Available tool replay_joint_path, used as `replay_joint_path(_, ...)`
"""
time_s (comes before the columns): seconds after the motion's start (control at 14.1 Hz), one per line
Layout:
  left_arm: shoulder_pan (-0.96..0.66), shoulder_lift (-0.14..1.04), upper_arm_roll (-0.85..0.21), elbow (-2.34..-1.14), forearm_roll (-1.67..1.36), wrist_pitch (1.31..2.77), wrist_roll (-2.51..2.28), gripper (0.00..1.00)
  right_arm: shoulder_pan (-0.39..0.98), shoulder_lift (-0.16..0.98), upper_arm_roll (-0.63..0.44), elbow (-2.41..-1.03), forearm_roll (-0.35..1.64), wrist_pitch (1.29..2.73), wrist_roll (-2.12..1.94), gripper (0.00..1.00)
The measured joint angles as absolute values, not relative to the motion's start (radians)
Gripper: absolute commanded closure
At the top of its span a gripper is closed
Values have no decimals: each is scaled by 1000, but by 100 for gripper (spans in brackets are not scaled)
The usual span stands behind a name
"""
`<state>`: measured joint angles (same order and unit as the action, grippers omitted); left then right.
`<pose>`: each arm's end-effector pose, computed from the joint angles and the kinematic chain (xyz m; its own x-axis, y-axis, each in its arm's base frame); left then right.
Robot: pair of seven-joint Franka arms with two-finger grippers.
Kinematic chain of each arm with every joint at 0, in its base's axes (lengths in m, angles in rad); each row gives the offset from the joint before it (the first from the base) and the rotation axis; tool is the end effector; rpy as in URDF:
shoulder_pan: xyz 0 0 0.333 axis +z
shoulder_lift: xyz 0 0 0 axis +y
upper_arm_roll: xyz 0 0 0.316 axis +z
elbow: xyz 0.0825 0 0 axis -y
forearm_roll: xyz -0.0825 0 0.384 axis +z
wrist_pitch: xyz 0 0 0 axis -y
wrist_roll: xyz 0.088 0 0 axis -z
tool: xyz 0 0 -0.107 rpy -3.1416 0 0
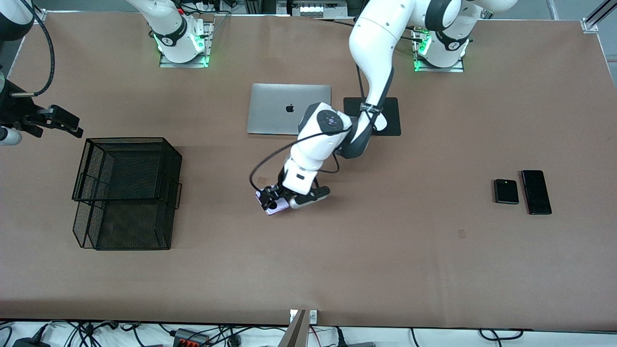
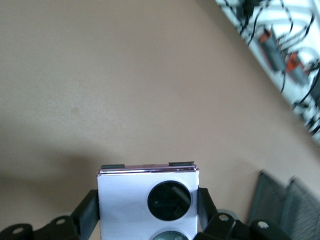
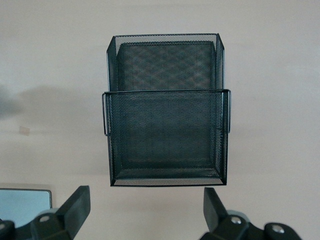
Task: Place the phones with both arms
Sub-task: 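Lower the white flip phone onto the table in front of the laptop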
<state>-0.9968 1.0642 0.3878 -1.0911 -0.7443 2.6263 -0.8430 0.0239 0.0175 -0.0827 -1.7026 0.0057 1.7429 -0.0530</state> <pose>0.5968 -0.5486 0.2481 0.8601 0.5029 0.0849 0.3811 -0.7443 0.5485 0.5695 -0.0327 0.5670 0.9997 -0.0067 0.0230 -0.0066 -1.0000 -0.0030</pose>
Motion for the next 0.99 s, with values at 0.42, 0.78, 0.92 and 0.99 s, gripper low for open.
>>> replay_joint_path(0.42, -1051, 1132, 424, -1087, -740, 2610, -708, 77, 13, 12, -133, -1698, 3, 1713, -57, 0)
replay_joint_path(0.78, -1074, 1145, 434, -1082, -737, 2582, -594, 60, -6, 0, -155, -1692, 3, 1648, -57, 0)
replay_joint_path(0.92, -1079, 1152, 437, -1082, -737, 2582, -575, 44, -10, 0, -155, -1691, 3, 1648, -57, 0)
replay_joint_path(0.99, -1080, 1153, 438, -1082, -737, 2582, -570, 34, -10, 0, -155, -1691, 3, 1648, -57, 0)
